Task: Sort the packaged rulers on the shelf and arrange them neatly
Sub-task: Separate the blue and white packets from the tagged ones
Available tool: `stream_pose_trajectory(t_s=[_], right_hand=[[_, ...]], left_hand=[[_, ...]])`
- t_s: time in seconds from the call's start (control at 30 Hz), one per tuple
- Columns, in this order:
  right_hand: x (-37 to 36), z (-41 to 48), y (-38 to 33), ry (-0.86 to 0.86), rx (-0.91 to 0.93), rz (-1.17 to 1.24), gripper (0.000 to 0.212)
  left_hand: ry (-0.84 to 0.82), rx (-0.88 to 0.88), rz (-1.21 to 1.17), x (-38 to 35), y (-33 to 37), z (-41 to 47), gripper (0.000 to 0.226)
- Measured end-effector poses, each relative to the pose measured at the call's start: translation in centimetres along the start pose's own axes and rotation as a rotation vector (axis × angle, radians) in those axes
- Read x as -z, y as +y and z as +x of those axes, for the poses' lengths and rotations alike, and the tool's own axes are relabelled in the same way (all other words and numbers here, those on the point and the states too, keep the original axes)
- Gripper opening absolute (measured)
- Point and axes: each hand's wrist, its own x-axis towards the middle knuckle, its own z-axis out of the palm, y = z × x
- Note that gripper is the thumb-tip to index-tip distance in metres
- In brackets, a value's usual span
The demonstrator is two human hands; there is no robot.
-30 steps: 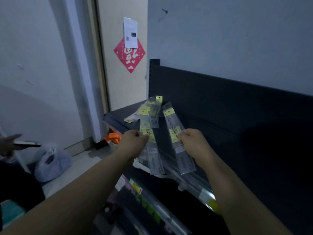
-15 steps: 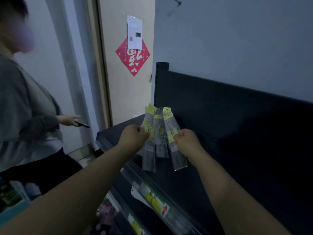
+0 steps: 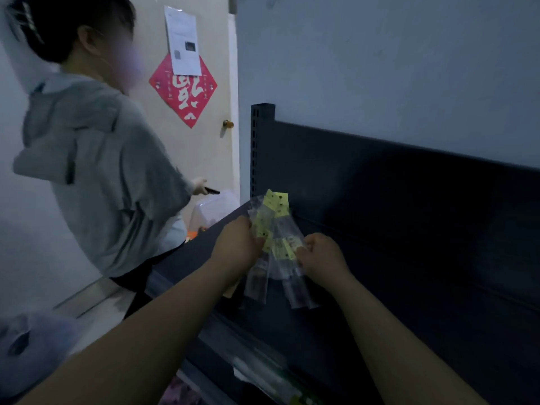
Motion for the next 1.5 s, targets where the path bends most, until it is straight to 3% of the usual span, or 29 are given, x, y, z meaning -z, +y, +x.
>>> stream_pose_trajectory(t_s=[0.13, 0.27, 0.53, 1.03, 1.5], right_hand=[[0.3, -0.6, 0.2, -0.015, -0.033, -0.151, 0.033], [1.7, -2.1, 0.0, 0.032, -0.006, -0.23, 0.048], [5.6, -7.5, 0.2, 0.257, 0.013, -0.275, 0.044], [13.3, -20.4, 6.9, 0.549, -0.166, -0.396, 0.047], [26.9, -36.3, 19.0, 0.614, -0.36, -0.43, 0.038]], left_hand=[[-0.03, -0.073, 0.167, -0.4, -1.1, 0.0, 0.041], [0.051, -0.294, 0.467, 0.5, -0.3, -1.0, 0.04], [-0.031, -0.651, 0.278, 0.3, 4.2, -3.7, 0.037], [-0.15, -0.877, 0.013, -4.8, 14.1, -12.3, 0.039], [-0.293, -0.997, -0.117, -14.2, 30.1, -28.3, 0.042]])
